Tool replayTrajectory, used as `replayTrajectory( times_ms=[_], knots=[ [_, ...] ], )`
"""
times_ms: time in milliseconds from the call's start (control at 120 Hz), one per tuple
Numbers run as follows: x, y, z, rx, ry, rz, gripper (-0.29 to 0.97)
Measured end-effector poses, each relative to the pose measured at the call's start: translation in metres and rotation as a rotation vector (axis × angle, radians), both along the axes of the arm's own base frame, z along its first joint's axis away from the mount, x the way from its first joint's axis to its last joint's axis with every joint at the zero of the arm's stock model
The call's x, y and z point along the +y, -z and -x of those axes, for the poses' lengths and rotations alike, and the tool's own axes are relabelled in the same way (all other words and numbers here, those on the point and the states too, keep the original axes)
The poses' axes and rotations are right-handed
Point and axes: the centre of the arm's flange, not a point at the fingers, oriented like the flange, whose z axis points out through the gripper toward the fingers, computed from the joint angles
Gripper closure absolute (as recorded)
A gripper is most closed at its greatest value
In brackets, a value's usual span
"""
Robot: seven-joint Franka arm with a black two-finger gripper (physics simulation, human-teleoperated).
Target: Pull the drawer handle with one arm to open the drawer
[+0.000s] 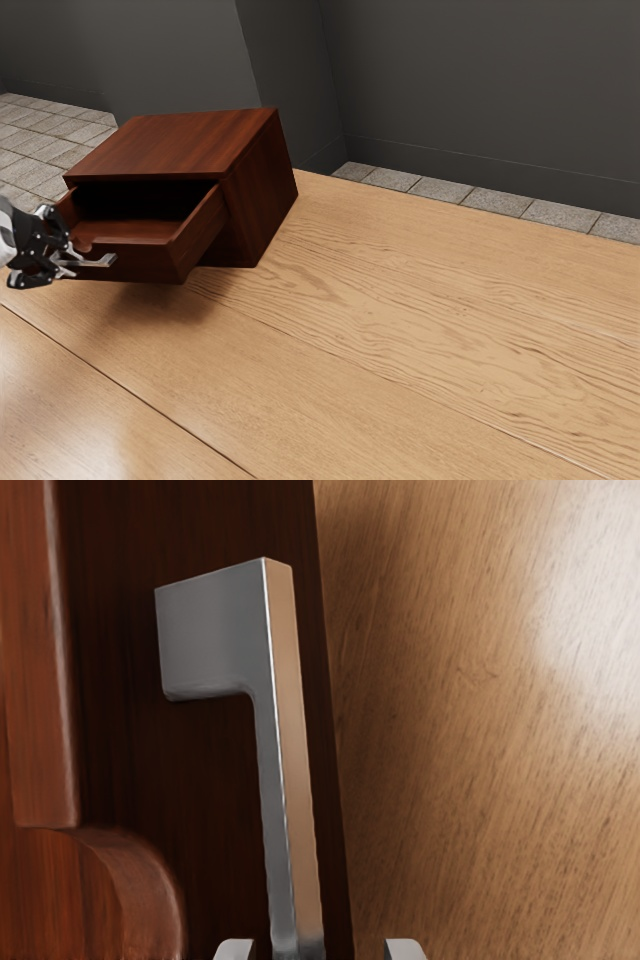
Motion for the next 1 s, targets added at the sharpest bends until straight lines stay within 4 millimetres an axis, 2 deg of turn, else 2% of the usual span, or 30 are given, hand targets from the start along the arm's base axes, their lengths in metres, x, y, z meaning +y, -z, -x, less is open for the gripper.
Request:
replayTrajectory(
  times_ms=[117, 208, 250, 292, 358, 400, 442, 492, 542, 642, 792, 1000],
  knots=[
    [-0.002, -0.015, 0.007, -0.021, -0.008, -0.013, 0.53],
    [-0.005, -0.040, 0.016, -0.042, -0.009, -0.022, 0.51],
    [-0.007, -0.060, 0.016, -0.043, 0.000, -0.034, 0.50],
    [-0.012, -0.089, 0.011, -0.026, 0.022, -0.066, 0.49],
    [-0.040, -0.139, -0.009, 0.020, 0.078, -0.118, 0.46],
    [-0.058, -0.158, -0.022, 0.060, 0.101, -0.127, 0.42],
    [-0.069, -0.168, -0.034, 0.106, 0.104, -0.114, 0.37],
    [-0.086, -0.169, -0.057, 0.171, 0.103, -0.086, 0.30],
    [-0.111, -0.169, -0.076, 0.233, 0.097, -0.063, 0.23],
    [-0.158, -0.159, -0.095, 0.345, 0.019, 0.005, 0.15],
    [-0.237, -0.138, -0.112, 0.454, -0.150, 0.091, 0.07],
    [-0.289, -0.127, -0.115, 0.481, -0.444, 0.175, 0.03]
  ],
)
